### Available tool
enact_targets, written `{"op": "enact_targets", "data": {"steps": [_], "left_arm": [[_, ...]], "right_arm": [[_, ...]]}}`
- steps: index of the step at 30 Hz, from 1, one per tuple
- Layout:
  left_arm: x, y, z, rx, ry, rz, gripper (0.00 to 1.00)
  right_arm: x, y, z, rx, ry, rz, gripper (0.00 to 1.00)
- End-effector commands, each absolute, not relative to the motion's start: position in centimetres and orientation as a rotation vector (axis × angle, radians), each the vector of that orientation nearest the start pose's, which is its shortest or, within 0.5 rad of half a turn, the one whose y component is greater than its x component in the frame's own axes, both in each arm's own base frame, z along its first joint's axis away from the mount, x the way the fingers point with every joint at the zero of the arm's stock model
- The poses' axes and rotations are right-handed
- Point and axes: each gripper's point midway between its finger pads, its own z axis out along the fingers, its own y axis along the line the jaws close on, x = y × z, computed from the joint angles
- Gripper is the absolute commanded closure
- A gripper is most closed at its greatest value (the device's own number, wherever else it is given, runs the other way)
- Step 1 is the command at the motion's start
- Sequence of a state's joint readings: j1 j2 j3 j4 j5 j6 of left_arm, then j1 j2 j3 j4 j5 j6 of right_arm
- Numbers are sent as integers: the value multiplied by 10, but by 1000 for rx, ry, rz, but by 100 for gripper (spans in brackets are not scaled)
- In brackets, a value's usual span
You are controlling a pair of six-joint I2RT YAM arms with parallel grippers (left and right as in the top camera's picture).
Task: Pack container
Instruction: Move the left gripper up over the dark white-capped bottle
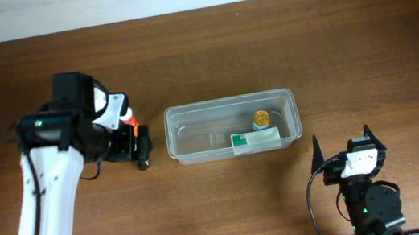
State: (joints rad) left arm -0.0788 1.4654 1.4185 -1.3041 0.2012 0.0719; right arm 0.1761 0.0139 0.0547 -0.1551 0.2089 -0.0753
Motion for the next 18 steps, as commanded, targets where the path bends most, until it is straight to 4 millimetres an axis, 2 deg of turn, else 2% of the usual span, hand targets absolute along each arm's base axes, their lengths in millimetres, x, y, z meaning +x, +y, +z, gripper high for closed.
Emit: {"op": "enact_targets", "data": {"steps": [1,5,18], "left_arm": [[292,-62,179,264,2940,-344,0],[294,-62,171,250,2972,-348,1],[309,-59,172,197,2924,-313,1]], "right_arm": [[241,4,157,-42,1682,-112,2],[241,4,158,-41,1682,-111,2],[241,4,157,-42,1682,-112,2]]}}
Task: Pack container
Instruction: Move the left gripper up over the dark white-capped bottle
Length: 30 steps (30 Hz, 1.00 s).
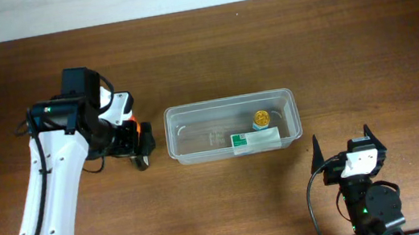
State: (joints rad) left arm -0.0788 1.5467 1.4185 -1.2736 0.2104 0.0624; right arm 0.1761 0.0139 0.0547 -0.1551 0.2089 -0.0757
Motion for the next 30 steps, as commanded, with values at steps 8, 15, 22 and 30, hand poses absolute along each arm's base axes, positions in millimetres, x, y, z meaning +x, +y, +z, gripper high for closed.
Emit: {"op": "enact_targets", "data": {"steps": [8,15,22,30], "left_arm": [[318,-58,173,170,2891,-297,1],[319,-53,165,159,2920,-256,9],[314,-53,139,153,2999,-259,11],[315,-53,117,116,3072,-263,19]], "right_arm": [[241,4,157,-42,1682,-112,2],[241,4,158,-41,1682,-111,2],[241,4,158,-41,1682,-111,2],[241,4,158,-41,1682,-112,2]]}}
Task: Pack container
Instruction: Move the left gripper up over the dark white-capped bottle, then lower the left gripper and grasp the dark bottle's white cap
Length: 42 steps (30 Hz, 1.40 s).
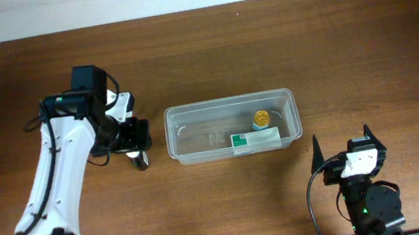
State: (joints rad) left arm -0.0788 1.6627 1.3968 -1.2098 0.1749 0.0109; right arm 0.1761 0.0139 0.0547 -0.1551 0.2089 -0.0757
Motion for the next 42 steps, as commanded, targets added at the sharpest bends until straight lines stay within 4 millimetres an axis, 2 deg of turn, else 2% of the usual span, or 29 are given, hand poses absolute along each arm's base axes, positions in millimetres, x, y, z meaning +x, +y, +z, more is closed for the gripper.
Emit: {"op": "enact_targets", "data": {"steps": [1,9,15,17,21,25,34,38,42], "left_arm": [[315,-53,114,111,3079,-262,19],[317,-52,96,66,3130,-260,27],[316,-37,90,-24,3152,-120,31],[316,-37,90,-36,3152,-121,32],[316,-39,90,-41,3149,-120,43],[317,-38,90,-69,3142,-49,44],[321,-58,90,3,3113,-22,44],[323,-44,91,-69,3090,154,43],[323,-43,90,-71,3090,158,43]], "right_arm": [[241,4,158,-41,1682,-111,2],[241,4,158,-41,1682,-111,2],[241,4,158,-41,1682,-111,2],[241,4,158,-41,1682,-111,2],[241,4,158,-41,1682,-111,2],[241,4,157,-42,1682,-112,2],[241,4,157,-42,1682,-111,2],[241,4,157,-42,1682,-111,2],[241,4,157,-42,1682,-111,1]]}}
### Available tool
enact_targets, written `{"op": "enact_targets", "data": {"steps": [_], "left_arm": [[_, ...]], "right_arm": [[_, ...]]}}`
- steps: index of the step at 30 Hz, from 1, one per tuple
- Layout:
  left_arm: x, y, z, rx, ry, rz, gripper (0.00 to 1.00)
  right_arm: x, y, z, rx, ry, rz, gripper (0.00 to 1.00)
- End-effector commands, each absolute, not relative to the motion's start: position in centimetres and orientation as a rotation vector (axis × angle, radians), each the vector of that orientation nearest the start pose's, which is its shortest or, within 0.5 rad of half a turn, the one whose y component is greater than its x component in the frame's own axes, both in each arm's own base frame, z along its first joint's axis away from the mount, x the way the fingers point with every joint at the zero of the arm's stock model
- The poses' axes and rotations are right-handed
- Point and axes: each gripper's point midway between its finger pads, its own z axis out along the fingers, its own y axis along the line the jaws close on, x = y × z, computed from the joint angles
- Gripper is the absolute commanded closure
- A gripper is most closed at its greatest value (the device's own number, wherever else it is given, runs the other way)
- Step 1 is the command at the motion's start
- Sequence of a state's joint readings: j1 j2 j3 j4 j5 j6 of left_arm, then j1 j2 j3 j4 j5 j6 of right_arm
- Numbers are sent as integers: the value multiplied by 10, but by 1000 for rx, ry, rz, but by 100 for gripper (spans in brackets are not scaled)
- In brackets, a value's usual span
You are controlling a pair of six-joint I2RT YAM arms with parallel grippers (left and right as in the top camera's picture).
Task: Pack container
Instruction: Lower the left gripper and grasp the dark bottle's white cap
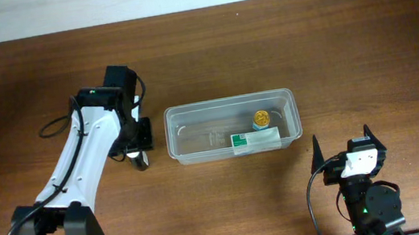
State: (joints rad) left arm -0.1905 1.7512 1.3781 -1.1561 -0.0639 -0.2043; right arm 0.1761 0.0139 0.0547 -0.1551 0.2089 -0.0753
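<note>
A clear plastic container (195,134) lies at the table's middle. Inside it, toward its right end, are a small item with a gold round top (261,117) and a white-and-green box (255,138). My left gripper (140,152) points down at the table just left of the container's left wall. Its wrist hides the fingers, so I cannot tell their state or whether they hold anything. A small dark tip (142,162) shows below the wrist. My right gripper (342,147) rests at the front right, open and holding nothing.
The brown wooden table (363,48) runs to a pale wall strip at the back. The left arm's white links (79,171) cross the left front of the table. The right arm's base (371,206) sits at the front edge.
The left arm's upper links have swung to the right, closer to the container. The gripper's tip stays at the same spot beside the container's left wall. Container, its contents and the right arm are unchanged.
The left gripper stood beside the container's left end throughout, an orange part showing at its wrist at first. At each later moment the arm's links stood further right and over the wrist, which now hides the orange part. Nothing else moved.
</note>
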Motion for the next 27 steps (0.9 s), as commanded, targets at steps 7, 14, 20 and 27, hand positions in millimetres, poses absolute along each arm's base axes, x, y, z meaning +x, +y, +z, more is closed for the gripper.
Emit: {"op": "enact_targets", "data": {"steps": [7,14,20,27], "left_arm": [[318,-42,77,-70,3101,165,43],[316,-42,71,-70,3101,163,43],[316,-42,71,-69,3101,164,47],[316,-42,71,-69,3100,164,51]], "right_arm": [[241,4,157,-42,1682,-112,2],[241,4,157,-42,1682,-111,2],[241,4,157,-42,1682,-112,2],[241,4,157,-42,1682,-111,1]]}}
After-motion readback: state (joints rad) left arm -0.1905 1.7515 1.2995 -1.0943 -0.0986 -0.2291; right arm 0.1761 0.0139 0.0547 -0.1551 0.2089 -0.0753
